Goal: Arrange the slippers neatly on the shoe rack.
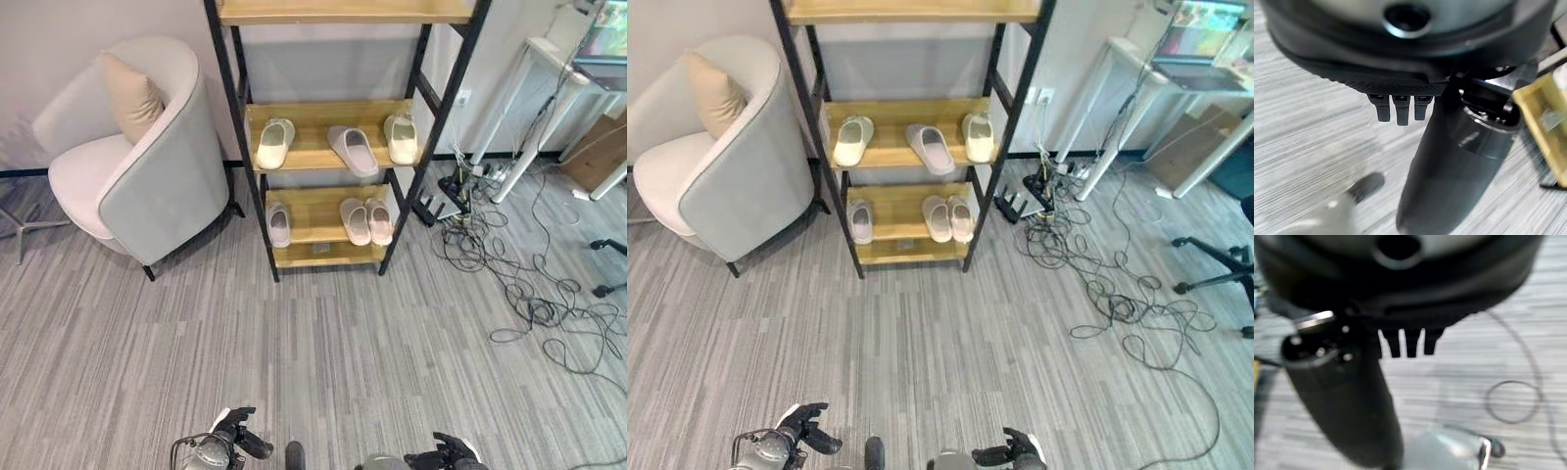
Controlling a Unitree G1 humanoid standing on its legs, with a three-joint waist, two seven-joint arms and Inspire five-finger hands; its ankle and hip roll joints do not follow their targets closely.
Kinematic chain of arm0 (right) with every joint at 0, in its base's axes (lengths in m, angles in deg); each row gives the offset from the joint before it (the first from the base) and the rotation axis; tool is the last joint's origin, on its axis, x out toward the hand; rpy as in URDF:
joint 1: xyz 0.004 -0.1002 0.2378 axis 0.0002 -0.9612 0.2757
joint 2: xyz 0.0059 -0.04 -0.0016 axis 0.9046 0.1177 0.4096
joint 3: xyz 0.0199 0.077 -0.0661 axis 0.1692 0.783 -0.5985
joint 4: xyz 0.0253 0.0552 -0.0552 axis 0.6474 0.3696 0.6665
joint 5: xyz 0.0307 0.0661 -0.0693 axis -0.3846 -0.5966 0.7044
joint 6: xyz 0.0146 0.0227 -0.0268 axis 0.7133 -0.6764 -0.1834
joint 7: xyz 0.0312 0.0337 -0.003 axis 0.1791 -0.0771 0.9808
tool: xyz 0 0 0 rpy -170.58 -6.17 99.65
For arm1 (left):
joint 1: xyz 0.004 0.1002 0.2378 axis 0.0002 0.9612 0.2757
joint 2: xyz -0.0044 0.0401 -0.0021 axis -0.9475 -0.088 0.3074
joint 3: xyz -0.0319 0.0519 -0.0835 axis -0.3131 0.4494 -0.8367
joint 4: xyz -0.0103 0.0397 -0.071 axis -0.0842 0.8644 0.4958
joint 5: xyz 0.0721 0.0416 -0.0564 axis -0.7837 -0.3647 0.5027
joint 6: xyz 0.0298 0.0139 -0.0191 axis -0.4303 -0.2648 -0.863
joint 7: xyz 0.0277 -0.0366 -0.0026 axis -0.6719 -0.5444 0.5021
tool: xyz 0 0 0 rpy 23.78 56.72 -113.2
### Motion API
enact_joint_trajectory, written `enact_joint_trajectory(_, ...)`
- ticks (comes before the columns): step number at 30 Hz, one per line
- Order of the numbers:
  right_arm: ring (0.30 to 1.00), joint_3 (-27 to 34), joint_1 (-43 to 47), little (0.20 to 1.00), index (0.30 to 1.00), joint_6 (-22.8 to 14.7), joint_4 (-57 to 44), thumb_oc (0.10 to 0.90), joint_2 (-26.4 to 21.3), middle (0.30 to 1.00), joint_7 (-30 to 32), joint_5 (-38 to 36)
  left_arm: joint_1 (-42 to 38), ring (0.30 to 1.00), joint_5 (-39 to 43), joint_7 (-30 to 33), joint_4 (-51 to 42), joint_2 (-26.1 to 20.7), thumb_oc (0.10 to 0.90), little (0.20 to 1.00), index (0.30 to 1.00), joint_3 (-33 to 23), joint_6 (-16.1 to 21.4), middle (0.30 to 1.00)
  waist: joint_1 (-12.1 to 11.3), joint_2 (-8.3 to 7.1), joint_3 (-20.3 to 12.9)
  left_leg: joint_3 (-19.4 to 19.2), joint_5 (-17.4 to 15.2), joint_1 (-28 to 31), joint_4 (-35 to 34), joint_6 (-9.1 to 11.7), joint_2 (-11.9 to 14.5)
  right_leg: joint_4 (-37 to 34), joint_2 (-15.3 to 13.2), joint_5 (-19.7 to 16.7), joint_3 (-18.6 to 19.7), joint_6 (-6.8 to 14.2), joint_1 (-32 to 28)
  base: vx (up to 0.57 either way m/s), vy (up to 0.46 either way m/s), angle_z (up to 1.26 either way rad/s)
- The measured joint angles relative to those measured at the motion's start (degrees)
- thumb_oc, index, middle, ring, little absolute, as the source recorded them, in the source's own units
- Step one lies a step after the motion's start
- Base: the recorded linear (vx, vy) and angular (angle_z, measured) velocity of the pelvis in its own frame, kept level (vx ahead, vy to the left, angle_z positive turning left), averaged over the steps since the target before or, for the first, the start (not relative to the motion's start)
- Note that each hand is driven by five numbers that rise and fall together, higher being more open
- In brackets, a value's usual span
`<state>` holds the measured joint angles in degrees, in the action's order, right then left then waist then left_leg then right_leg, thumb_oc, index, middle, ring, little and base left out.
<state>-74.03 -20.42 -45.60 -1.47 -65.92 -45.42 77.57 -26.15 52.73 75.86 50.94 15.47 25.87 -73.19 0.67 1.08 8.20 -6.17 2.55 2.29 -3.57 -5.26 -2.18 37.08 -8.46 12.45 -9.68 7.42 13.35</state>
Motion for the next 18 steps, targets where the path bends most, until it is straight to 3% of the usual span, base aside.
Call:
enact_joint_trajectory(4, 0.9, -0.2, 0.5, 0.9, 0.9, -0.5, -0.5, 0.8, 0.8, 0.9, -0.3, 0.5, 0.9, 0.9, 0.0, 0.1, 2.1, -1.0, 0.8, 0.9, 0.9, -0.2, -0.2, 0.9, 0.0, -0.85, -0.2, -0.3, -1.2, 2.5, -1.3, 0.9, 0.2, -18.2, 0.4, -2.9, -1.0, -0.3, 0.4, 0.23, -0.063, -0.09)
enact_joint_trajectory(6, 0.9, 0.1, -0.6, 0.9, 0.9, -0.6, -1.3, 0.8, 0.9, 0.9, -0.3, 0.4, 1.3, 0.9, 0.0, 0.1, 2.6, -0.2, 0.8, 0.9, 0.9, -0.2, -0.3, 0.9, 0.2, -1.24, -0.2, 0.3, -3.1, 3.3, -1.4, 1.4, 0.4, -20.0, 1.4, -6.6, -0.9, -1.1, 3.5, 0.31, -0.125, 0.02)
enact_joint_trajectory(7, 0.9, 0.2, -0.7, 0.9, 0.9, -0.9, -2.4, 0.8, 0.8, 0.9, -0.2, 0.3, 1.7, 0.9, 0.0, 0.0, 3.1, 0.1, 0.8, 0.9, 0.9, -1.5, -0.6, 0.9, 1.2, -1.08, -0.3, 0.5, -4.2, 3.8, -1.1, 1.9, 1.1, -24.6, 2.5, -10.3, -1.1, -0.5, 5.0, 0.35, -0.173, 0.13)
enact_joint_trajectory(9, 0.9, 0.0, -1.0, 0.9, 0.9, -0.6, -1.9, 0.8, 0.9, 0.9, -0.2, 0.4, 2.9, 0.9, -0.1, -0.2, 3.1, 0.4, 0.8, 0.9, 0.9, -1.8, -0.6, 0.9, 1.8, -2.19, -0.7, 0.7, -5.3, 6.3, -1.6, 3.4, 1.0, -31.0, 2.2, -14.4, -1.2, -0.3, 4.0, 0.24, -0.143, 0.22)
enact_joint_trajectory(10, 0.9, -0.1, -1.9, 0.9, 0.9, -0.4, -1.5, 0.8, 0.9, 0.9, -0.2, 0.4, 3.2, 0.9, -0.1, -0.3, 3.0, 0.3, 0.8, 0.9, 0.9, -1.9, -0.6, 0.9, 1.7, -2.48, -1.0, 1.7, -6.8, 7.6, -1.7, 3.9, 1.3, -31.5, 2.2, -16.7, -1.5, -1.7, 3.0, 0.25, -0.145, 0.47)
enact_joint_trajectory(11, 0.9, -0.2, -4.1, 0.9, 0.9, -0.1, -1.1, 0.8, 0.6, 0.9, -0.2, 0.4, 3.8, 0.9, -0.1, -0.1, 2.9, 0.8, 0.8, 0.9, 0.9, -1.8, -0.6, 0.9, 1.8, -1.61, -2.1, 3.4, -8.2, 9.5, -1.5, 5.2, 3.0, -31.3, 3.7, -19.0, -3.0, -3.7, 1.0, 0.22, -0.138, 0.5)
enact_joint_trajectory(12, 0.9, -0.2, -4.7, 0.9, 0.9, -0.1, -0.1, 0.8, 0.4, 0.9, -0.2, 0.5, 3.8, 0.9, -0.1, -0.1, 2.8, 1.2, 0.8, 0.9, 0.9, -1.6, -0.6, 0.9, 1.8, -0.36, -3.0, 3.7, -8.4, 10.0, -0.4, 6.3, 5.1, -31.4, 5.4, -18.9, -3.2, -5.1, 0.0, 0.28, -0.197, 0.44)
enact_joint_trajectory(15, 0.9, -0.2, -4.3, 0.9, 0.9, 0.4, 0.5, 0.8, 0.2, 0.9, -0.3, 0.5, 4.0, 0.9, -0.1, -0.3, 2.3, 1.8, 0.8, 0.9, 0.9, -1.4, -0.1, 0.9, 1.3, -0.27, -3.2, 3.6, -8.3, 7.9, 7.6, 8.8, 6.9, -37.6, 8.0, -18.8, -3.9, -6.6, -5.3, 0.14, -0.155, 0.08)
enact_joint_trajectory(17, 0.9, -0.7, -3.8, 0.9, 0.9, 0.2, 0.0, 0.8, -0.1, 0.9, -0.2, 0.4, 3.3, 0.9, -0.1, -0.2, 2.2, 1.4, 0.8, 0.9, 0.9, -1.4, 0.0, 0.9, 1.1, -2.3, -2.7, 3.6, -8.2, 2.1, 21.3, 12.6, 6.9, -41.6, 8.3, -20.1, -3.6, -10.6, -9.1, 0.04, -0.162, 0.09)
enact_joint_trajectory(18, 0.9, -0.7, -3.2, 0.9, 0.9, 0.1, 0.0, 0.8, -0.1, 0.9, -0.1, 0.3, 1.9, 0.9, -0.1, -0.1, 1.8, 1.5, 0.8, 0.9, 0.9, -1.4, 0.0, 0.9, 0.9, -3.51, -1.9, 3.8, -6.8, -4.7, 33.3, 14.8, 7.0, -42.1, 8.0, -20.1, -3.4, -11.6, -9.5, 0.11, -0.135, -0.01)
